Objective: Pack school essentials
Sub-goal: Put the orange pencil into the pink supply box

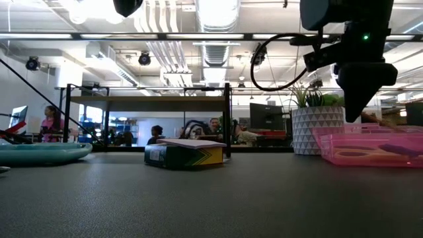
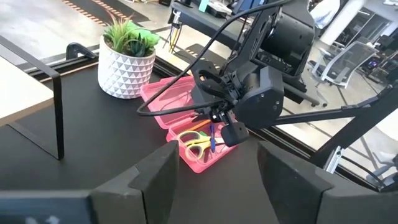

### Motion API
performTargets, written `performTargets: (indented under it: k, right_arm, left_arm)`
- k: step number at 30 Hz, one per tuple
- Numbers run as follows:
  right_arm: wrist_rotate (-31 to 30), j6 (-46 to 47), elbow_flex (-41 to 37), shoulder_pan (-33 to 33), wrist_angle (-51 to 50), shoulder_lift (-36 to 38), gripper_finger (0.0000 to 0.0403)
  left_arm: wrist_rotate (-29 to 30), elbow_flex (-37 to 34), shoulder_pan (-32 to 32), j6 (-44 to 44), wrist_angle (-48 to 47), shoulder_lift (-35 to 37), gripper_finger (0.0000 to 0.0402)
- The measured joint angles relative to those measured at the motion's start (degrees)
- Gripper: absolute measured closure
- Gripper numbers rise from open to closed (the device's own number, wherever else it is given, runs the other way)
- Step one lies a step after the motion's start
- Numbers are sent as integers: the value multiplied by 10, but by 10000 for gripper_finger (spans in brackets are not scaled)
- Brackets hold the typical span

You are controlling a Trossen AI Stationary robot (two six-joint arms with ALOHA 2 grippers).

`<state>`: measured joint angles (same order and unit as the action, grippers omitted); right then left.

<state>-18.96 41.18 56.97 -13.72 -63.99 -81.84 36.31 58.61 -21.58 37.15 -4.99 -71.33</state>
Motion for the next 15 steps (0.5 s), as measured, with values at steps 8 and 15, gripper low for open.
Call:
performTargets:
  k: [8,15]
  right_arm:
    - [14,-13,0,0,0,0,369]
    - [14,-7,0,0,0,0,352]
  left_arm:
    - [-20,0,0,1,0,0,201]
    - [-63,0,0,2,-1,0,201]
